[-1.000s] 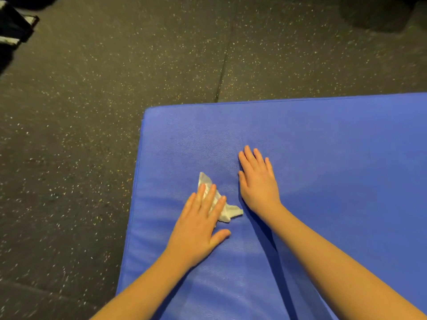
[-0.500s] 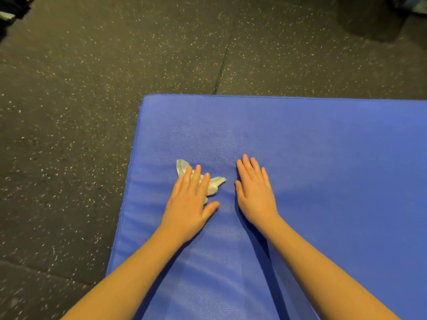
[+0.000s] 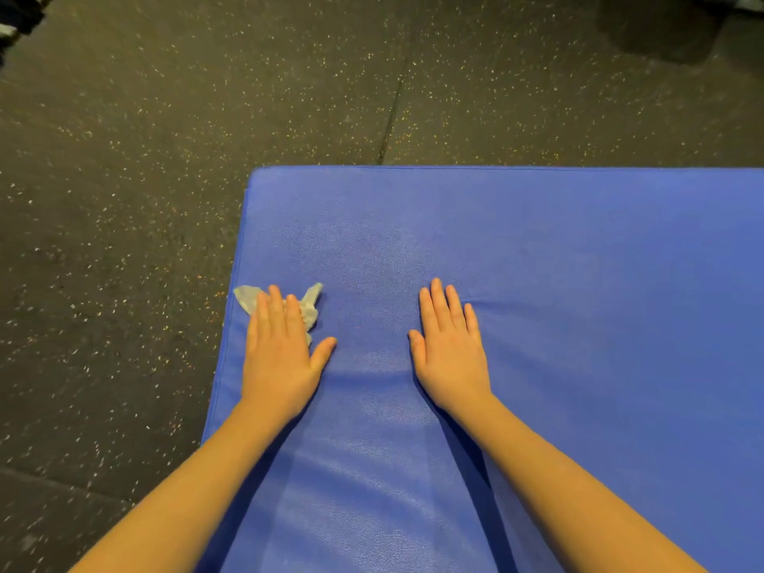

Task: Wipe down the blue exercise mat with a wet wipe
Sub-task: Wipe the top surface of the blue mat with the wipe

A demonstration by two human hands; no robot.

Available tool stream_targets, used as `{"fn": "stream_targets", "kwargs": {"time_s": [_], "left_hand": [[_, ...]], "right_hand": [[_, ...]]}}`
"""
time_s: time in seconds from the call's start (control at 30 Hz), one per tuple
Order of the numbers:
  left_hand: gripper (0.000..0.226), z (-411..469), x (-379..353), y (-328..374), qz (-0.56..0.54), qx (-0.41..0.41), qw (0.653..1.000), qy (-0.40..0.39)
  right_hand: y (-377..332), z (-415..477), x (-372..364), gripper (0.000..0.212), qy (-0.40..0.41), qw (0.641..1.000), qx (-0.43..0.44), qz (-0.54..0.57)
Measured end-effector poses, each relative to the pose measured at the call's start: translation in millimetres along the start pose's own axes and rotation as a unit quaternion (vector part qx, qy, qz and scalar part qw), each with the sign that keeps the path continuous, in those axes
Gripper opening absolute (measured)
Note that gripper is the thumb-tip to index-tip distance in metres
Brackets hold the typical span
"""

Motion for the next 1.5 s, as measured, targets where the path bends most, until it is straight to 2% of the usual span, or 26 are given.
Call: {"fn": "stream_targets", "kwargs": {"time_s": [0.13,0.2,0.4,0.53,0.7,0.87,0.93,1.03,1.13,1.23,1.37,1.43,1.5], "left_hand": [[0.081,18,12,-14,-0.014,0.087,0.996,0.004],[0.081,12,14,-23,-0.017,0.096,0.995,0.003],[0.098,-65,-16,-18,0.016,-0.021,0.998,-0.052],[0.103,-47,-12,-22,0.024,-0.031,0.999,-0.027],[0.093,-46,-8,-17,0.002,-0.003,1.000,-0.019],[0.079,-120,-24,15,0.006,-0.166,0.984,-0.066],[0.077,-129,-29,16,0.015,-0.189,0.979,-0.076],[0.078,-103,-22,4,0.045,-0.157,0.986,-0.038],[0.089,-88,-13,-5,0.039,-0.089,0.993,-0.074],[0.086,-123,-16,10,0.043,-0.134,0.988,-0.068],[0.074,-181,-35,45,0.024,-0.188,0.976,-0.106],[0.068,-178,-37,50,0.038,-0.183,0.977,-0.102],[0.072,-166,-29,44,0.058,-0.125,0.987,-0.082]], "right_hand": [[1,0,-2,0.070,0.002,1.000,0.006,0.005],[1,0,-2,0.069,0.002,1.000,0.005,0.006],[0,0,-1,0.070,0.008,1.000,0.009,0.001],[1,0,0,0.074,0.003,1.000,0.016,0.010],[5,-4,3,0.065,-0.011,0.999,0.029,0.024],[2,-13,4,0.059,-0.010,1.000,0.022,0.017],[1,-17,3,0.058,-0.020,1.000,0.016,0.009],[-2,-26,4,0.059,-0.034,0.999,0.006,0.015],[-6,-42,6,0.059,-0.056,0.998,0.002,0.026],[-9,-62,8,0.058,-0.072,0.997,0.016,0.024],[-7,-81,6,0.058,-0.088,0.995,0.027,0.037],[-7,-89,6,0.057,-0.090,0.994,0.027,0.054],[-8,-100,5,0.056,-0.086,0.994,0.031,0.063]]}}
Point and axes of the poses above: each hand's wrist, its own z-axis towards the middle knuckle, its own x-axis out of the back of the hand, y = z × x, the point moved 7 cm from there along z, towards the middle knuckle, and after that the axes turned 9 degrees about x, right-handed, at the moved point
